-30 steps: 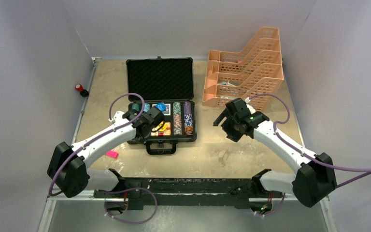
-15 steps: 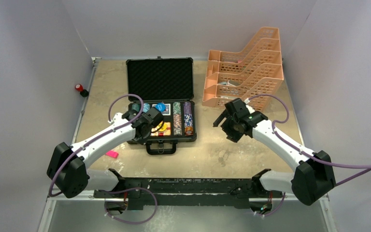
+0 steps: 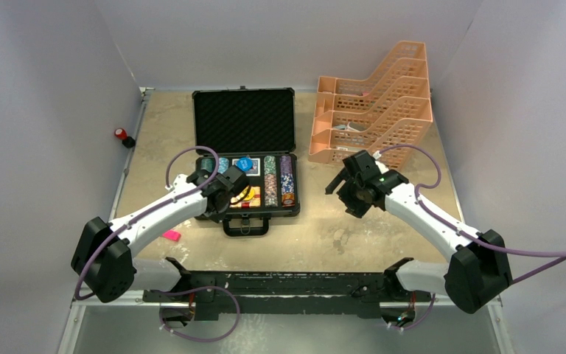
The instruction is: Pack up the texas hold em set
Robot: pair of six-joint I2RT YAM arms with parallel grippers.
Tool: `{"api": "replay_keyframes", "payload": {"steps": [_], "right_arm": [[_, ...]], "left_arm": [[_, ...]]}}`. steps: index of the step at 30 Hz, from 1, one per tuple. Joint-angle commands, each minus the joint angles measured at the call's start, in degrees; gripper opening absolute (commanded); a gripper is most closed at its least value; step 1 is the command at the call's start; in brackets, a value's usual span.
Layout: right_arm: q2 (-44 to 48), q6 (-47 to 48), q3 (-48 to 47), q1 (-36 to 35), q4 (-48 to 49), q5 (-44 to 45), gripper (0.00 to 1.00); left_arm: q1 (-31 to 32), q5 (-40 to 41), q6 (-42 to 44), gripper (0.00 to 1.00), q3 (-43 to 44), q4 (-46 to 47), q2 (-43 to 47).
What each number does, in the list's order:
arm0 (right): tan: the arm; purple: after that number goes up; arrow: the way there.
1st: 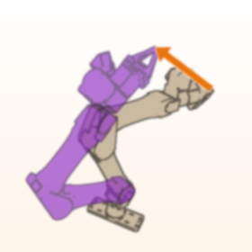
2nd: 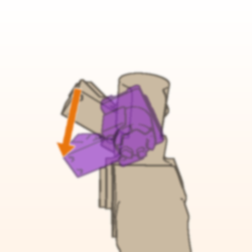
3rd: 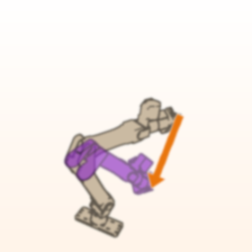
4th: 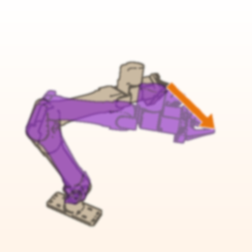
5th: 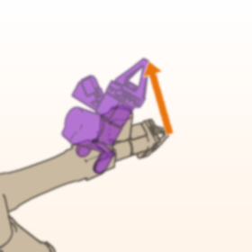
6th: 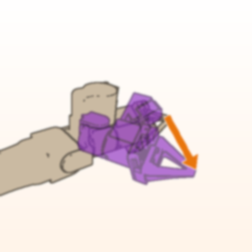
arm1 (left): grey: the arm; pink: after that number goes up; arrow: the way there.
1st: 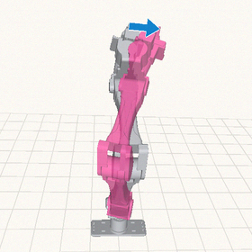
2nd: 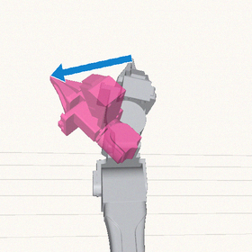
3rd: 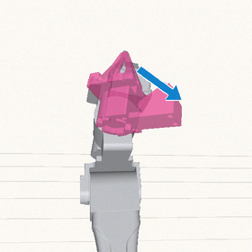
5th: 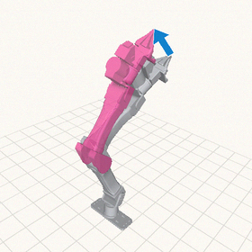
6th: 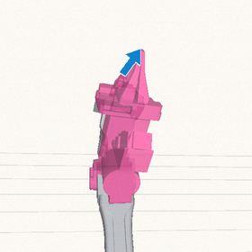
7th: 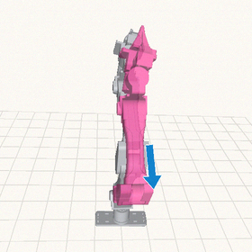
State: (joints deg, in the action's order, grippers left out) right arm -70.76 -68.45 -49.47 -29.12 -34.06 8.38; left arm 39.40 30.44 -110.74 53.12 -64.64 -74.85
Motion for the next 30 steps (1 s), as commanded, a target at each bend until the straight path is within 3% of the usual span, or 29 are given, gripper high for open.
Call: {"api": "replay_keyframes", "payload": {"steps": [1, 23, 25, 30], "right_arm": [[1.76, -1.09, 0.24, 0.20, -1.28, 1.33, 0.81], [1.68, -1.51, 0.71, 0.18, -1.49, 1.20, 0.81], [1.65, -1.60, 0.78, 0.21, -1.36, 1.06, 0.81], [1.64, -0.58, 0.54, 0.24, -0.68, 0.67, 0.81]], "left_arm": [[-0.36, 4.48, 0.25, 0.00, -0.21, 3.99, 1.95], [-0.55, 8.70, 4.15, 0.00, -2.96, 11.22, 0.61], [-0.55, 9.01, 5.58, 0.16, -3.32, 12.57, 0.59], [-0.63, 8.21, 7.49, 0.41, -3.74, 15.40, 0.96]]}}
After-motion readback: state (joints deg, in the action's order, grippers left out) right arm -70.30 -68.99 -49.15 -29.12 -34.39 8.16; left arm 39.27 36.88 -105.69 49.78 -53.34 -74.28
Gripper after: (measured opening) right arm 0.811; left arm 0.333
